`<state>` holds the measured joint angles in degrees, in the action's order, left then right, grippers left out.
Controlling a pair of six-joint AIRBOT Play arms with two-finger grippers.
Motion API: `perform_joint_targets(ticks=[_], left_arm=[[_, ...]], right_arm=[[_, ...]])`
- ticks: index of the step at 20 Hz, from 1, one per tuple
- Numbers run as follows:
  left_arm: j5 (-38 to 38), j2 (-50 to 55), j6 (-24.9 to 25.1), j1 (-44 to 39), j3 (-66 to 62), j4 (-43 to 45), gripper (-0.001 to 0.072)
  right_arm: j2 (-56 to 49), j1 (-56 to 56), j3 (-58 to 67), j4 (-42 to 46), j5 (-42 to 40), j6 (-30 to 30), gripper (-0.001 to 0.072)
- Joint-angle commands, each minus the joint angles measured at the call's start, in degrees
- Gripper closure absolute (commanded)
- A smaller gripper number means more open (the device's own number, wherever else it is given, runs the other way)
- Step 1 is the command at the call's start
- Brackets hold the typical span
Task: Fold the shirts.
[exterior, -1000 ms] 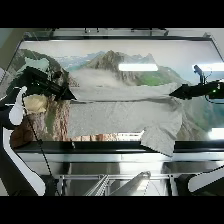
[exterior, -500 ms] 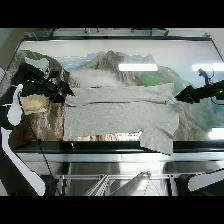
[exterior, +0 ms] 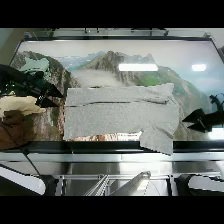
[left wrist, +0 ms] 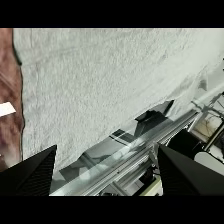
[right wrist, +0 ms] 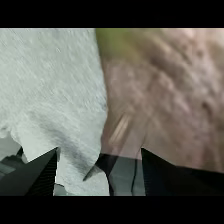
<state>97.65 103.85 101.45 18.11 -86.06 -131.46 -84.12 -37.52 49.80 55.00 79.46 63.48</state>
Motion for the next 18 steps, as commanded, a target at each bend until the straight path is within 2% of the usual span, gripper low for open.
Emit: perform_joint_targets(ticks=[1, 8, 9, 10, 11, 12, 13, 18], left_arm=[[-4.4, -7.2, 2.8, 3.9, 12.9, 0.0, 0.0001], [-9.9, -17.4, 5.0, 10.9, 30.5, 0.0, 0.0002], [-11.1, -18.3, 5.0, 11.6, 32.7, 0.1, 0.0005], [-12.6, -19.1, 5.0, 12.2, 35.1, 0.1, 0.002], [-14.3, -19.7, 5.0, 12.5, 37.4, 0.1, 0.002], [-16.2, -20.1, 5.0, 12.5, 39.7, 0.1, 0.002], [-18.3, -20.3, 5.0, 12.5, 41.9, 0.1, 0.002], [-27.0, -20.2, 5.0, 12.5, 50.1, 1.5, 0.002]], right_arm=[[2.2, 0.5, -11.1, -0.4, -2.8, 0.8, 0.0137], [1.5, 9.1, -14.7, -13.0, -10.0, -5.2, 0.0146], [1.2, 9.4, -14.7, -14.4, -10.1, -5.3, 0.023], [1.2, 9.4, -14.7, -15.0, -10.1, -6.0, 0.044], [1.2, 9.4, -14.7, -15.3, -9.9, -7.0, 0.0503], [1.2, 9.4, -14.7, -15.2, -9.7, -7.0, 0.0523], [1.2, 9.4, -14.7, -15.2, -9.3, -7.0, 0.0681], [1.4, 9.4, -14.7, -15.2, -8.1, -7.2, 0.0695]])
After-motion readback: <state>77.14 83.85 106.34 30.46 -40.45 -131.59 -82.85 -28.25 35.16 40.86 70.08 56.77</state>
